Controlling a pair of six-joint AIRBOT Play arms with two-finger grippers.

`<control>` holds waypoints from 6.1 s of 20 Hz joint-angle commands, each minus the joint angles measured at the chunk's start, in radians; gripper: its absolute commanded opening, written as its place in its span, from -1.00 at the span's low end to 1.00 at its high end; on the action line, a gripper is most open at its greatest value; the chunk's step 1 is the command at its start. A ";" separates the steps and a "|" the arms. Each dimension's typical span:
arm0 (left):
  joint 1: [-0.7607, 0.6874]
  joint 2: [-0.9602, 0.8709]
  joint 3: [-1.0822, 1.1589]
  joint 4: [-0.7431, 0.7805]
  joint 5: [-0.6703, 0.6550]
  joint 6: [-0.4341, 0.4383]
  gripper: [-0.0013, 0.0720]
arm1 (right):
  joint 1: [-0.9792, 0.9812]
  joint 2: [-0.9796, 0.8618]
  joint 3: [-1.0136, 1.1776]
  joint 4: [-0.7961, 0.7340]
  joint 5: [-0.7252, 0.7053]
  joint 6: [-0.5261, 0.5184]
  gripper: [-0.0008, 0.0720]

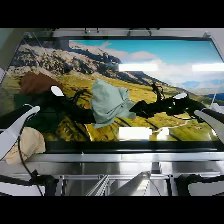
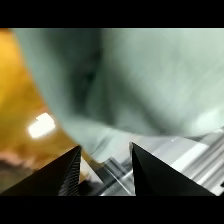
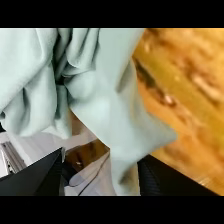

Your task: Fold the shirts.

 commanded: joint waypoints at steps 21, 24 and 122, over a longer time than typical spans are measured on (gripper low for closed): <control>0.477 0.597 0.745 -0.051 -0.079 -0.119 -0.89 | -0.645 0.565 0.404 0.636 0.352 -0.029 -0.94; 0.504 0.632 0.745 -0.051 -0.103 -0.119 -0.89 | -0.646 0.614 0.404 0.641 0.358 -0.059 -0.94; 1.207 0.897 0.295 -1.693 -0.451 0.351 -0.90 | -0.909 1.063 0.352 0.681 0.085 -0.092 -0.93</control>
